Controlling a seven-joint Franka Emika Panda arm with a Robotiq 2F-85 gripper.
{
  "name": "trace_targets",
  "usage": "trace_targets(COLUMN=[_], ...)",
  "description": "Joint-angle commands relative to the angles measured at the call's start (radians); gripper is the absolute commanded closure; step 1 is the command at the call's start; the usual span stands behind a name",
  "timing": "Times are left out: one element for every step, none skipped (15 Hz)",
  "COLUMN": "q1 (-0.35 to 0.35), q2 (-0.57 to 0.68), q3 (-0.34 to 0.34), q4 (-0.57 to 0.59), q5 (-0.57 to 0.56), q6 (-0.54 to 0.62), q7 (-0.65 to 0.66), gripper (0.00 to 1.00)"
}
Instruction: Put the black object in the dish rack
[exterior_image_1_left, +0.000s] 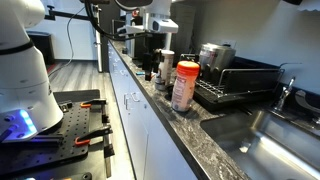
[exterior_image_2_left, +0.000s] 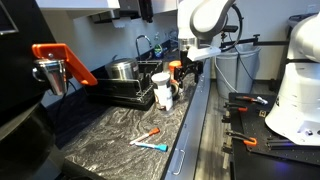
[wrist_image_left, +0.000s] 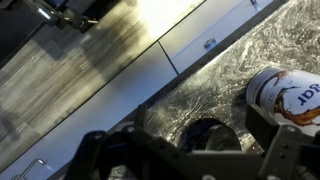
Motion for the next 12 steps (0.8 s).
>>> trace_targets(q1=[-0.025, -0.025, -0.025, -0.025, -0.023, -0.021, -0.022, -0.02, -0.018, -0.019, -0.02, -0.011], q2=[0.073, 0.088, 0.1, 0.11, 0.123, 0.134, 0.141, 0.149, 0.156, 0.161, 0.167, 0.174], q3=[0.012, 0.011, 0.008, 0.003, 0.004, 0.004, 0.0, -0.003, -0.003, -0.006, -0.012, -0.018], q4=[0.036, 0.042, 0.046, 0.05, 0.06, 0.069, 0.074, 0.081, 0.09, 0.096, 0.101, 0.111], q5=[-0.055, -0.067, -0.081, -0.093, -0.103, -0.115, -0.132, -0.143, -0.158, -0.175, -0.185, -0.175], q6=[0.055, 0.067, 0.076, 0.084, 0.089, 0.092, 0.096, 0.097, 0.097, 0.096, 0.094, 0.086], q7=[0.102, 0.125, 0.144, 0.159, 0.178, 0.199, 0.212, 0.228, 0.251, 0.272, 0.281, 0.277], gripper=[0.0, 0.0, 0.0, 0.0, 0.0, 0.0, 0.0, 0.0, 0.0, 0.0, 0.0, 0.0])
